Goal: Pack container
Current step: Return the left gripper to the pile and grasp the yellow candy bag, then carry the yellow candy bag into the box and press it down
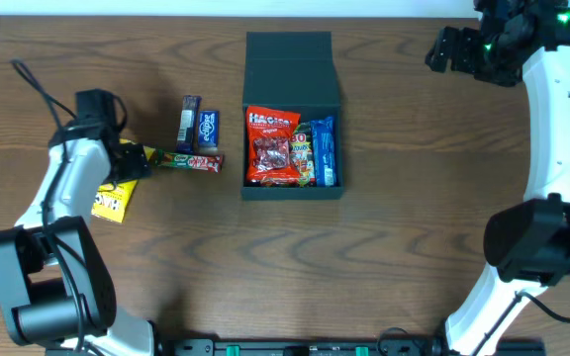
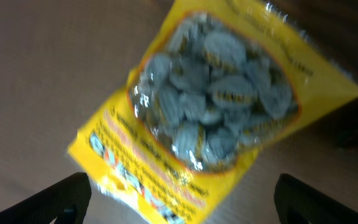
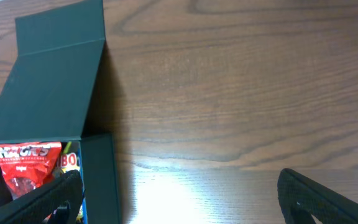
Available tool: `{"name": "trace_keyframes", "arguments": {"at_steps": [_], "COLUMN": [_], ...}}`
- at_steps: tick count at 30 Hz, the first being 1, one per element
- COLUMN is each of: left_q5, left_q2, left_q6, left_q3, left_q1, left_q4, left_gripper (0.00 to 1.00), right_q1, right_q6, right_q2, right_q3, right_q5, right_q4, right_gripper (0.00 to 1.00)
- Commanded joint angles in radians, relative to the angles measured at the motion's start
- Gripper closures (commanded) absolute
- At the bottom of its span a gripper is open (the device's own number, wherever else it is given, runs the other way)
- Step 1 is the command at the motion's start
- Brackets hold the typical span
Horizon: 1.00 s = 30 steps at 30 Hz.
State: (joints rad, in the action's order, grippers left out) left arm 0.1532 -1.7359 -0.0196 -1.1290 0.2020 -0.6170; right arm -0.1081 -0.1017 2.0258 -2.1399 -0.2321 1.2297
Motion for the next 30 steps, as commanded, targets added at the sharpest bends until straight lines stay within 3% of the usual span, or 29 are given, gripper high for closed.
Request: {"name": "trace_keyframes", "arguments": {"at_steps": [1, 6, 11, 22, 24, 28, 30], "left_q5": [-0.113, -0.222, -0.233, -0.222, -0.221, -0.221, -0.221], "left_q2": [-0.011, -0.012, -0.049, -0.143, -0.144, -0.144, -0.144], "left_q6": [0.157, 0.316, 0.396, 0.401, 0.401, 0.401, 0.401], "left_q3": [0.008, 0.008, 0.008, 0.008, 0.008, 0.008, 0.008], "left_q1": [0.051, 0.090, 0.090, 0.093, 0.093, 0.093, 0.093], "left_q4": [0.027, 0.050, 0.092, 0.148, 0.154, 0.159, 0.160], "left_gripper": [0.05, 0.05, 0.05, 0.05, 0.00, 0.30, 0.39], "right_q1": [0.002, 0.014, 0.036, 0.066, 0.072, 0.076, 0.077], "right_q6": [0.009, 0.009, 0.009, 0.004, 0.002, 0.002, 0.002], "right_q2": [-0.023, -0.023, -0.023, -0.023, -0.023, -0.023, -0.023], "right_q3": [-0.011, -0.011, -0.011, -0.011, -0.011, -0.011, -0.011], "right_q5": [-0.005, -0.005, -0.005, -0.005, -0.005, -0.005, -0.005], "right_q4": [0.006, 0.008, 0.002, 0.005, 0.003, 0.000, 0.000], "right_gripper": [0.01, 0.01, 0.00, 0.01, 0.01, 0.01, 0.01]}}
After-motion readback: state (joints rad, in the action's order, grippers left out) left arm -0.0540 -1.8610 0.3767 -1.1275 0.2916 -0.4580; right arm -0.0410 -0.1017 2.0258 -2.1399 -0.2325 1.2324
